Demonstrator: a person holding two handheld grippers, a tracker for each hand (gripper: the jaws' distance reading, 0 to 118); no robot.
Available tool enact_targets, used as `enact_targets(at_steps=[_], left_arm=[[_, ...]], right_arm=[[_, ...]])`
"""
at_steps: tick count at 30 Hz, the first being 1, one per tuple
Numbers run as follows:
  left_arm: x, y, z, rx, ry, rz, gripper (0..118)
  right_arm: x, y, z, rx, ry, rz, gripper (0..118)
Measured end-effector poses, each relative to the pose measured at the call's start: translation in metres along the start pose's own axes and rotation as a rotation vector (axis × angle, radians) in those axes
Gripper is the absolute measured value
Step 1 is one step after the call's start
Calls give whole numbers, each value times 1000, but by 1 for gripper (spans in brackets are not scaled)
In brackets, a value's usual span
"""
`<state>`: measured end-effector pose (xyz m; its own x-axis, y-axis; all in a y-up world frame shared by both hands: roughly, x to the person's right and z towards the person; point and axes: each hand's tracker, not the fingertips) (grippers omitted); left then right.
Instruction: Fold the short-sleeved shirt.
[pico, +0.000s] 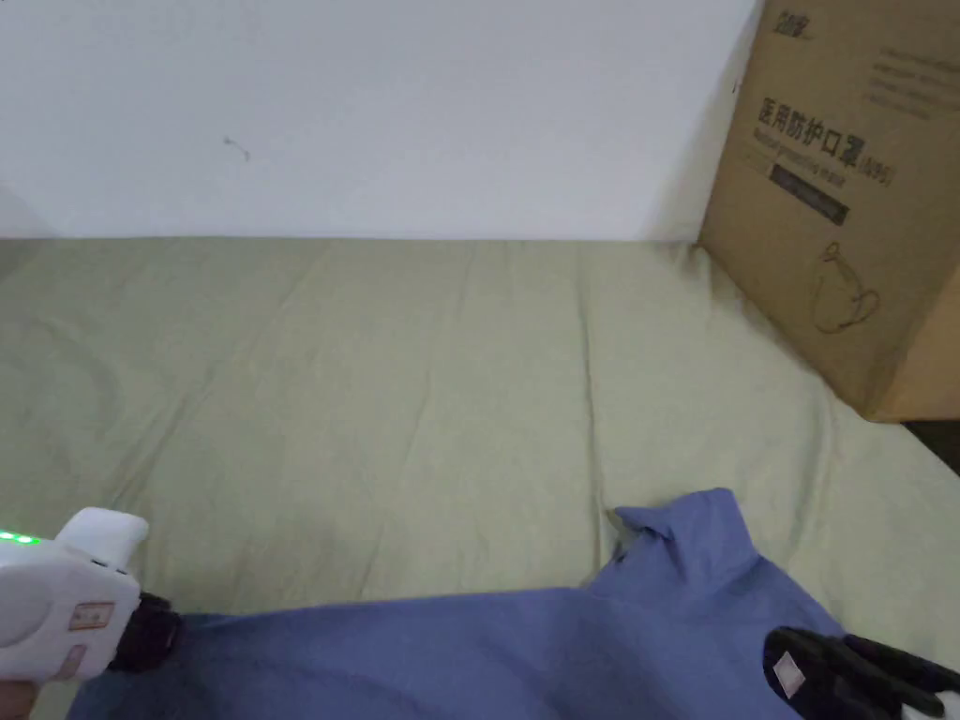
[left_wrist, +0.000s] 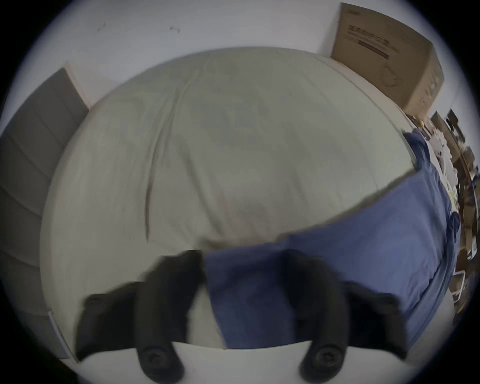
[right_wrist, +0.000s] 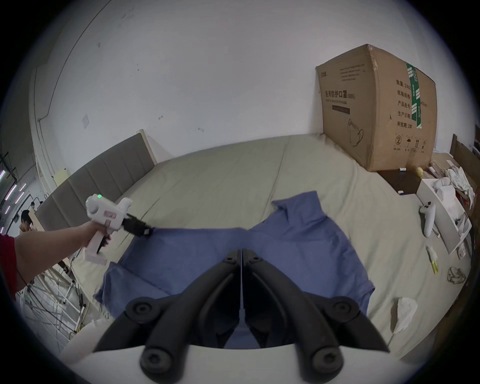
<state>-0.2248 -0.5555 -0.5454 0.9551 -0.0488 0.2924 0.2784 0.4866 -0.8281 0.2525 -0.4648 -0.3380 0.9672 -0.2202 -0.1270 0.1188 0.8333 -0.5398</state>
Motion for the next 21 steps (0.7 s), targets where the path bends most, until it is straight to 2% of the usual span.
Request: enact_targets(at_steps=[2,5,6,7,8,9,10,11,13,17,21], left_arm=[[4,0,13,18,-51,7,4],[4,-2,30,68,-36,28,4],[5,1,42,104,-40,33,4],[5,0,50,121,-46,34,4],[5,-1,56,135,-51,36,4],[5,-3,62,150,-48,42,4],[6,-1,69,160,-46,50,4],[6,-3,73,170,-43,54,4],[5,-8,77,181,-42,76,4],[2,-13,72,151,-33,107,4],[-4,-16,62,128,-25,171,4]], right_arm=[[21,22,-21,4,-31,7,1],[63,64,-66,-56,-176,-52,1],[79,78,-86,-105,-195,-62,3],[100,91,-110,-206,-127,-85,11],[114,100,-129,-295,-97,-113,42],[126,103,-151,-407,-114,-140,78],[134,103,-167,-446,-164,-150,109],[143,103,-176,-384,-197,-186,117],[153,99,-204,-442,-259,-164,117],[160,86,-253,-598,-280,-211,117],[155,75,-274,-633,-301,-117,115]])
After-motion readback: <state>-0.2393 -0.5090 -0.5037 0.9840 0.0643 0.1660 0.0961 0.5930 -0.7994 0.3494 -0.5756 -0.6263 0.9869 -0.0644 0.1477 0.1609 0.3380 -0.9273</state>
